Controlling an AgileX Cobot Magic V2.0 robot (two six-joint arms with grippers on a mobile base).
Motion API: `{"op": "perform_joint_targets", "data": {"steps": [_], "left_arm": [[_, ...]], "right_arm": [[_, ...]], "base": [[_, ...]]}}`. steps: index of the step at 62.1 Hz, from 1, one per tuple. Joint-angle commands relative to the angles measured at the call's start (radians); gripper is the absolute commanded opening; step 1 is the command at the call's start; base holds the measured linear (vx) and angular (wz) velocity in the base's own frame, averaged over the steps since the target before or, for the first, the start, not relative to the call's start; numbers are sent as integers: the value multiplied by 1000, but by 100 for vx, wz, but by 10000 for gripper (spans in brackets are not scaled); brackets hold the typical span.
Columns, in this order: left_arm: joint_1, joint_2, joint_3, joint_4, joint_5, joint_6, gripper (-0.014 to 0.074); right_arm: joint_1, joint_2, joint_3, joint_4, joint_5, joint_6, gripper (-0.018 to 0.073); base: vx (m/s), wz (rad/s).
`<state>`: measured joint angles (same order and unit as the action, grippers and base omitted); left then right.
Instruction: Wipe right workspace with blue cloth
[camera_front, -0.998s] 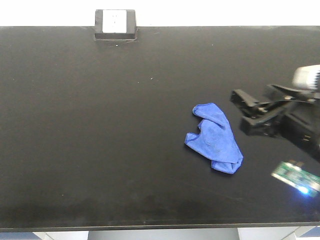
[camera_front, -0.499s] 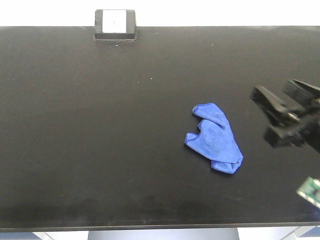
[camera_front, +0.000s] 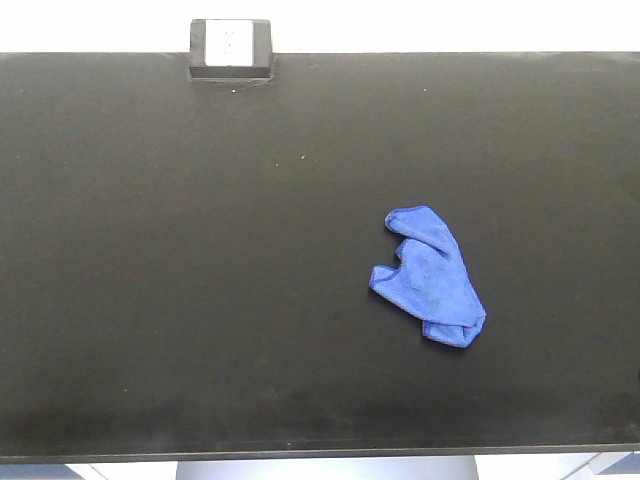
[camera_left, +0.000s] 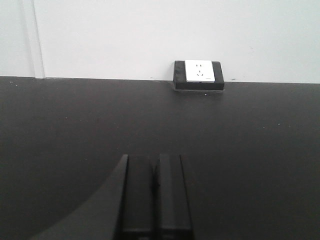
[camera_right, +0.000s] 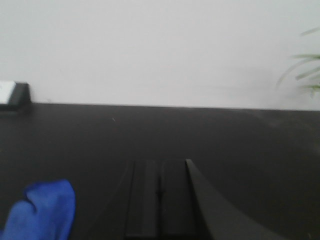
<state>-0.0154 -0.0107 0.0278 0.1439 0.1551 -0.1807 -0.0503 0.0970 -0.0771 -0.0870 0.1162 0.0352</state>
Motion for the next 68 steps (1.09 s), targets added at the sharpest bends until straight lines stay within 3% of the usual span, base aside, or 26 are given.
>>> {"op": "perform_joint_targets", "data": {"steps": [1,6,14,68], "left_arm": [[5,-16,31,1,-80,-8,-6],[5,-16,31,1,-80,-8,-6],[5,-16,31,1,-78,-8,-6],[5,-16,31,1,-78,-8,-6]], "right_arm": [[-4,-72,51,-3,-71,-5,-11],[13,-121,134,24,-131,-5,-11],[46,-109,127,51,-56,-1,-9],[42,-109,127,57,-23,-1,-8]], "base": [[0,0],[0,0],[0,0],[0,0]]}}
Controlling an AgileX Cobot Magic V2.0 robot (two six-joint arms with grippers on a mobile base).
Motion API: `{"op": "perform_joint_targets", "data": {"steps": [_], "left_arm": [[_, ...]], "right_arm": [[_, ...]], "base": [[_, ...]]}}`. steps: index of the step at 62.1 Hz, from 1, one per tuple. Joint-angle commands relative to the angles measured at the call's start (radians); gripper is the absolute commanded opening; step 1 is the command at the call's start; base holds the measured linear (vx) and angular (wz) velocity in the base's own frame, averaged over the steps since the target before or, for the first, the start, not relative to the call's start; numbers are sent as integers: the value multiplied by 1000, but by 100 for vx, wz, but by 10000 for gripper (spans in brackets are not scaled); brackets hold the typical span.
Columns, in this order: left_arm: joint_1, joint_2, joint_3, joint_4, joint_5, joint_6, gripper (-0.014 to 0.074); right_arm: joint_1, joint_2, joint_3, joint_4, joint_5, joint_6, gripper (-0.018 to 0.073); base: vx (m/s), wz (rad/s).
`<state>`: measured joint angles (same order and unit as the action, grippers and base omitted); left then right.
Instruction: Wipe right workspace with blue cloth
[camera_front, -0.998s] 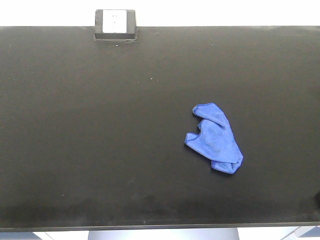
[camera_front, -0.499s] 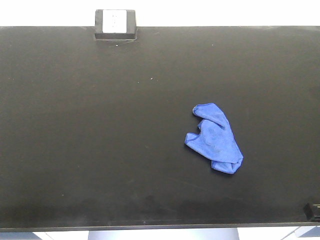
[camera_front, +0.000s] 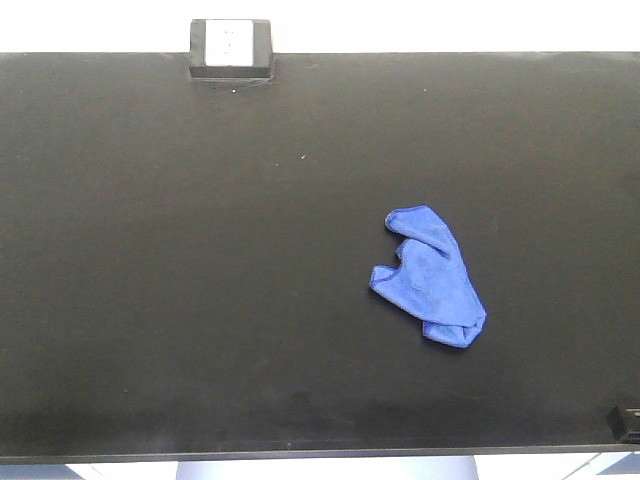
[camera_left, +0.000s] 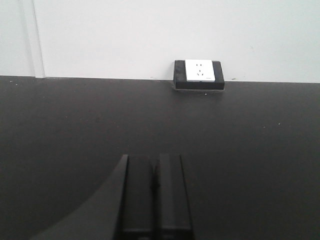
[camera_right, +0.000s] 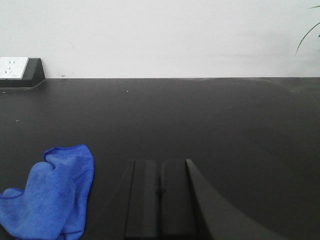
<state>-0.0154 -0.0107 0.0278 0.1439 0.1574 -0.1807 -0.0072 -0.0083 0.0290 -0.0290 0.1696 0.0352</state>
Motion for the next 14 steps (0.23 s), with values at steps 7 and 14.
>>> {"op": "perform_joint_targets", "data": {"steps": [7,14], "left_arm": [[5,-16,31,1,-80,-8,-6],[5,-16,31,1,-80,-8,-6]], "right_arm": [[-1,-4,21,-1,-76,-1,-8],[-1,-4,21,-1,-76,-1,-8]], "base": [[0,0],[0,0]]}}
